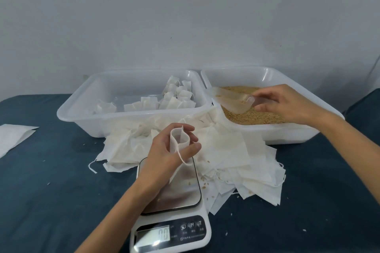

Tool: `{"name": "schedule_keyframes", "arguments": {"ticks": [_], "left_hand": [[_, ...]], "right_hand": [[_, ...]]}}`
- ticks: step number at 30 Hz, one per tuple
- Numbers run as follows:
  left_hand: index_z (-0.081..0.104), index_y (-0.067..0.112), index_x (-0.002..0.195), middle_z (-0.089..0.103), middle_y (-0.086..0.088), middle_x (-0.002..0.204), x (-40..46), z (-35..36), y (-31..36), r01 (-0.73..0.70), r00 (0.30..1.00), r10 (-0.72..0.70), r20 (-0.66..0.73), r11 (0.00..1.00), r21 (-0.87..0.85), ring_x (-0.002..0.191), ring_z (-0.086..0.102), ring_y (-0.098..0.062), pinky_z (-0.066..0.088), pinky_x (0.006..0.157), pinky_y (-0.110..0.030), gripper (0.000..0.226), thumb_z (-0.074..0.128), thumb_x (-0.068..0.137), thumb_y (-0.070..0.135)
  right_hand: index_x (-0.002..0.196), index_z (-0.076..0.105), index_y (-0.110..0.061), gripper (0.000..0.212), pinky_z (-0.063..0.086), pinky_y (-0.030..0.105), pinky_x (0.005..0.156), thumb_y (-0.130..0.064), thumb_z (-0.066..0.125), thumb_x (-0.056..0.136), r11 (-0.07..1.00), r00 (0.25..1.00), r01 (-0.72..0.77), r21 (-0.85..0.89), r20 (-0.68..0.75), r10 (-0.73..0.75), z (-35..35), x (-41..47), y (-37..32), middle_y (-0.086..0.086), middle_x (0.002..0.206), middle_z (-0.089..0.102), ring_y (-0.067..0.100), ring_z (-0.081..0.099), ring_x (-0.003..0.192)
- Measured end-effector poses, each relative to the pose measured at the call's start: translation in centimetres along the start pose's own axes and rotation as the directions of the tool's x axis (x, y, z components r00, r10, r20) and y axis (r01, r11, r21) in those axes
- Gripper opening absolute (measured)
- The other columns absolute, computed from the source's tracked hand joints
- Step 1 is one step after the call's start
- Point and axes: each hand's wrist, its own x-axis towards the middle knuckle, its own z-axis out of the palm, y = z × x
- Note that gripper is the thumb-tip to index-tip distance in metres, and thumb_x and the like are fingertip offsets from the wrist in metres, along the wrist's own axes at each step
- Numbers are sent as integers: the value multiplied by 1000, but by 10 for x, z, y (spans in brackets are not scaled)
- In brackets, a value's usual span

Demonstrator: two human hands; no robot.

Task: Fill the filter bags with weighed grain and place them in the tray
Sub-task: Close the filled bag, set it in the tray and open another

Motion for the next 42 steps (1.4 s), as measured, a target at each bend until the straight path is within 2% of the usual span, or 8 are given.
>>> {"name": "schedule_keyframes", "arguments": {"ticks": [4, 6, 9, 12, 15, 20, 27, 42], "left_hand": [[69, 16, 112, 73, -3, 95, -1, 1, 2, 14, 1000, -14, -1, 1000, -5, 89, 69, -17, 61, 81, -54, 30, 77, 82, 19], [69, 15, 110, 74, -2, 95, -1, 2, 1, 27, 1000, -27, -10, 1000, 1, 90, 69, -18, 61, 81, -52, 28, 77, 83, 20], [70, 14, 105, 73, -1, 95, -1, 2, -1, 26, 1000, -26, 3, 1000, 11, 90, 70, -15, 61, 78, -41, 18, 78, 89, 13], [70, 17, 111, 76, 1, 101, -3, 2, -1, 44, 999, -44, 1, 999, -8, 96, 73, -16, 62, 82, -43, 22, 76, 92, 7], [70, 22, 110, 75, 7, 99, -3, 3, 0, 50, 998, -50, -27, 999, 17, 93, 74, -19, 63, 80, -43, 27, 81, 86, 19], [69, 27, 112, 77, 14, 98, -1, 3, -2, 57, 998, -55, -41, 997, 45, 93, 75, -10, 62, 81, -33, 33, 82, 82, 24], [69, 18, 117, 78, 4, 101, 1, 2, -4, 39, 999, -40, -26, 999, -11, 97, 74, -9, 57, 78, -21, 35, 83, 86, 11], [67, 18, 120, 78, 4, 102, 2, 0, -8, 34, 999, -34, -35, 999, -21, 97, 74, -9, 56, 81, -19, 40, 83, 84, 12]], "right_hand": [[115, 73, -34, 32, 42, 5, 94, -25, 74, 84, 989, 988, 146, -32, 62, -143, 12, -7, -42, -22, 113, 73, -6, 65, 109], [114, 73, -38, 36, 40, 1, 90, -18, 78, 84, 976, 981, 192, -103, 61, -186, 14, -7, -54, -26, 110, 72, -10, 64, 107], [113, 72, -41, 40, 43, 6, 90, -13, 77, 85, 946, 976, 218, -240, 79, -205, 15, -5, -66, -20, 105, 71, -7, 63, 104], [116, 71, -39, 42, 46, 16, 91, -11, 76, 85, 912, 976, 219, -348, 89, -200, 15, -5, -75, -15, 103, 70, 0, 63, 101], [118, 74, -31, 41, 37, 6, 84, -8, 79, 84, 842, 965, 260, -472, 92, -246, 13, -4, -80, -18, 97, 67, -3, 59, 92], [121, 73, -27, 41, 30, 31, 94, -11, 79, 84, 744, 950, 295, -600, 100, -297, 14, -2, -88, -15, 94, 62, 12, 50, 86], [120, 74, -22, 38, 26, 36, 106, -11, 79, 84, 696, 937, 312, -647, 88, -338, 16, -1, -95, -3, 100, 68, 20, 57, 90], [125, 72, -18, 41, 27, 51, 114, -6, 76, 87, 610, 922, 303, -732, 63, -382, 20, -9, -103, 5, 107, 70, 34, 64, 105]]}}
